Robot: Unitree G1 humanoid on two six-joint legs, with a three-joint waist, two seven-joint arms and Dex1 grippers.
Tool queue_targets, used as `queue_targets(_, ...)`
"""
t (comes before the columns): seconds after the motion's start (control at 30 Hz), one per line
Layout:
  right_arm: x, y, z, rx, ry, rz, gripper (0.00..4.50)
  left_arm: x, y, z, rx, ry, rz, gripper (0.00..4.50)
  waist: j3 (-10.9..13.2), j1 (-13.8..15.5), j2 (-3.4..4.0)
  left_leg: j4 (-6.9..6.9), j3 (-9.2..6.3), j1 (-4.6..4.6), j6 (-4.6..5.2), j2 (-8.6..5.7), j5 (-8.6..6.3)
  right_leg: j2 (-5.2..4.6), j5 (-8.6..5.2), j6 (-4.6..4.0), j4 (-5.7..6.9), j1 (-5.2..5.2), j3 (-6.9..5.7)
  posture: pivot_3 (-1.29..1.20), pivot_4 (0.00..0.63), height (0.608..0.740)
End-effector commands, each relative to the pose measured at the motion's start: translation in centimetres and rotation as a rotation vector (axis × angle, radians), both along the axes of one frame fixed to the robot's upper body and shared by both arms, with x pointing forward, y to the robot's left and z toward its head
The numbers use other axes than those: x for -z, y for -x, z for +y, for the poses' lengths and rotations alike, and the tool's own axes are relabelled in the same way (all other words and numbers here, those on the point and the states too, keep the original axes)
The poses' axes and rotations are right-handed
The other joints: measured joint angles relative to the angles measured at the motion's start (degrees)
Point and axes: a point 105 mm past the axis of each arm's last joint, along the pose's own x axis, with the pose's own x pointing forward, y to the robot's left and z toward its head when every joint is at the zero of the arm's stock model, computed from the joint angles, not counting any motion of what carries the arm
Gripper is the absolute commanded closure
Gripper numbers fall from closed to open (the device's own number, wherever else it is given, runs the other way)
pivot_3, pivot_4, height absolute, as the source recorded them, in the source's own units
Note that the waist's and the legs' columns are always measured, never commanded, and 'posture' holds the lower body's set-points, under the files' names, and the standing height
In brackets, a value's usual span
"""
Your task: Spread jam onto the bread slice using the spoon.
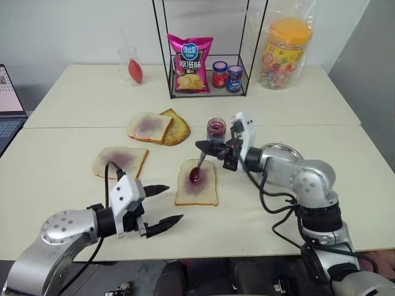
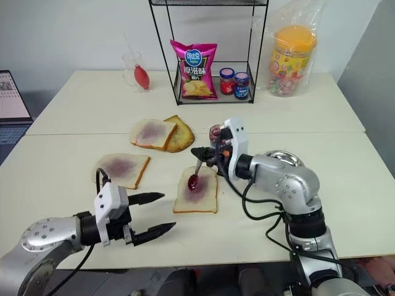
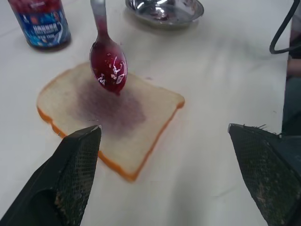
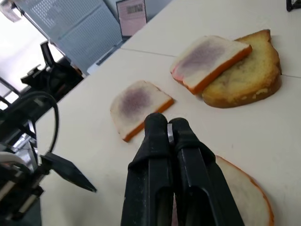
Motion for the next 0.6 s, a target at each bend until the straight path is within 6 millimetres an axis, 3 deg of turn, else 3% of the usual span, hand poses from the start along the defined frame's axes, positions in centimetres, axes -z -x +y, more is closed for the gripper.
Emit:
queue_targets(0.03,-1.6,1.4,1.2,-0.079,0.022,-0.239,4.48,-0.7,0.9,-0.4,0.002,-0.017,-0.062,0.0,0.0,0.02,-0.01,0.0,-0.01,0.0,0.0,0.0,0.0,0.0,0.01,-0.01,-0.01,0.0,0.0,0.0,0.15,0.74)
queue_targets(0.2,-1.7,2.3,1.5,-0.144,0.059,-0.429,4.48,-0.1,2.0,-0.7,0.01,-0.052,-0.075,0.0,-0.01,0.03,-0.01,0.0,0.0,0.01,0.0,-0.01,0.0,-0.02,0.0,-0.02,-0.01,0.01,-0.01,0.0,0.15,0.74)
queue_targets(0.6,-0.9,3.1,1.6,-0.224,0.054,-0.443,4.48,0.5,2.2,-0.3,-0.03,-0.031,-0.076,0.0,-0.02,0.07,-0.04,0.03,0.0,0.07,0.0,-0.01,0.0,-0.01,0.02,-0.04,0.02,0.06,0.0,0.0,0.15,0.74)
